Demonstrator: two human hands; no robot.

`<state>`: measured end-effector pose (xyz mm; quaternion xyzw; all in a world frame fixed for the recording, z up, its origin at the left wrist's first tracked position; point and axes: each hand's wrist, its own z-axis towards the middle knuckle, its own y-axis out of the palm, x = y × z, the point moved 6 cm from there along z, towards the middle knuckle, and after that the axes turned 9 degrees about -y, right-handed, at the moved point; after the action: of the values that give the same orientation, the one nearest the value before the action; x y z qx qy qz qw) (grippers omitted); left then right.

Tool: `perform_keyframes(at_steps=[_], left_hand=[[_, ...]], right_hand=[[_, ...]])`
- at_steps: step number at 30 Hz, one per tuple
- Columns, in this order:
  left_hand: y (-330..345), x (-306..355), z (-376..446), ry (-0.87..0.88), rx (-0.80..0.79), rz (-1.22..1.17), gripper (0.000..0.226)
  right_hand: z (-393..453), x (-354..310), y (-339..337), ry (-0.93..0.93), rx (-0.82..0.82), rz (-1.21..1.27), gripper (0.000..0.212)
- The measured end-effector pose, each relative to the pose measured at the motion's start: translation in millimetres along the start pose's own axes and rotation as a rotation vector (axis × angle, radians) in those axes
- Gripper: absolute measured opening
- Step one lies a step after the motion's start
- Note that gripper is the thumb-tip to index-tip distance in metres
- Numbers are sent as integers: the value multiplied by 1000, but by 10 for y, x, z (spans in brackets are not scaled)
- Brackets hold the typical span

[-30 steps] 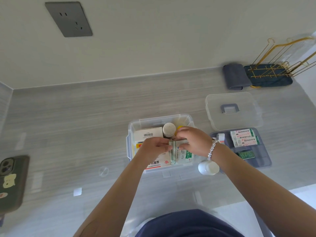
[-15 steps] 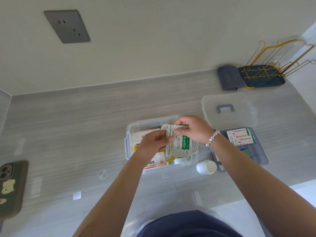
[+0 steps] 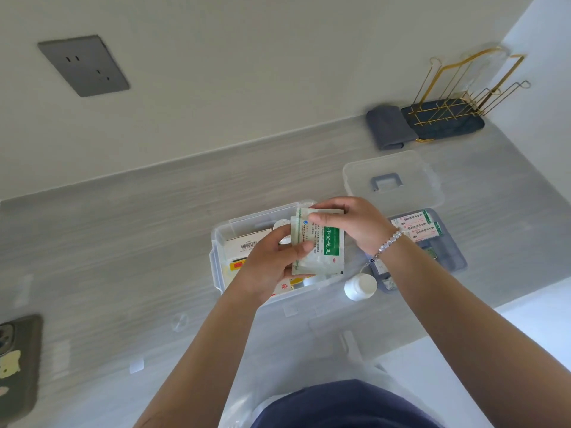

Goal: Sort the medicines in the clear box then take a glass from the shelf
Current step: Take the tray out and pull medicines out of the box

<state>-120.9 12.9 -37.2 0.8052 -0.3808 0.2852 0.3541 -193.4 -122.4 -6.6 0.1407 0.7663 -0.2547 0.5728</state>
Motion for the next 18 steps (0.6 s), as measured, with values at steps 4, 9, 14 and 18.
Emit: perform_keyframes(at_steps=[4, 9, 14, 18], left_hand=[[186, -33, -4, 5, 17, 9, 27], [582, -240, 48, -8, 124, 40, 21], [1190, -718, 189, -124, 159, 107, 21], [1601, -1072, 352, -190, 213, 160, 21]], right_hand=[[-200, 126, -178, 48, 43, 86, 21], [-624, 499, -532, 151, -30, 186, 28], [-1104, 965, -985, 260, 10, 249, 18], [-1368, 1335, -1333, 353, 34, 271, 22]])
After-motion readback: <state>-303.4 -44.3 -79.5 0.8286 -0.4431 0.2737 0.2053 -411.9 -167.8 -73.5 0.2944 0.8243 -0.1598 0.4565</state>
